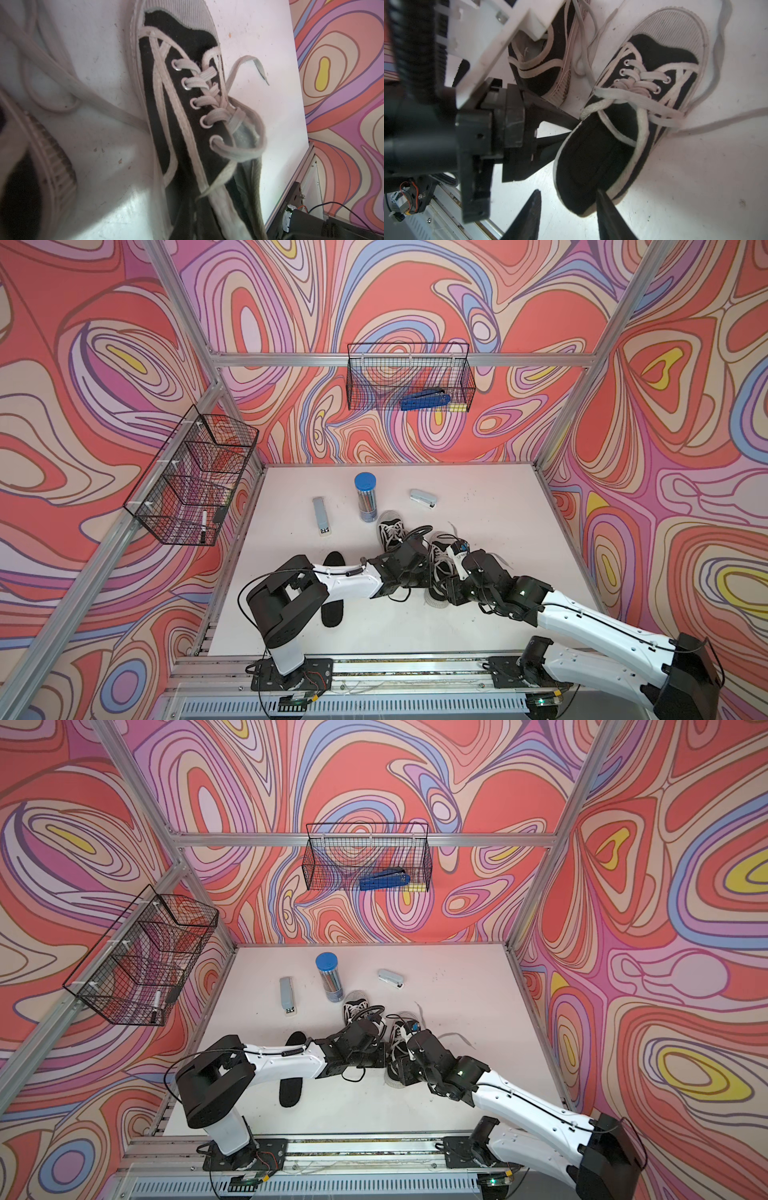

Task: Remove the insole from the shoe
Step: Remove the insole from the shoe, then place the insole at the center of the board.

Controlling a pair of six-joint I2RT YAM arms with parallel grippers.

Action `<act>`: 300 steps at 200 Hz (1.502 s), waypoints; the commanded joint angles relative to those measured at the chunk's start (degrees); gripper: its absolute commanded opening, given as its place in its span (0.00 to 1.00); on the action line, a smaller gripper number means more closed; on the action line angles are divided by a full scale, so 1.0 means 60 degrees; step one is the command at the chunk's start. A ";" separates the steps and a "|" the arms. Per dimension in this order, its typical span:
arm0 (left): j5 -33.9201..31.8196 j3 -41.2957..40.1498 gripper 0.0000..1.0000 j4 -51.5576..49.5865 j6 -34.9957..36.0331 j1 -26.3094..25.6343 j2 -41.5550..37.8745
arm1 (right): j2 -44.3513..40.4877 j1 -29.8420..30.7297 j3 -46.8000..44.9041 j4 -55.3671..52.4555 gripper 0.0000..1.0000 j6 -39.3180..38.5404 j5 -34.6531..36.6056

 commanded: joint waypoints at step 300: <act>-0.4221 0.1190 0.49 -0.3107 -0.2022 0.0349 -0.2307 | -0.1449 0.0099 0.5689 -0.4540 0.00 -0.2530 0.1475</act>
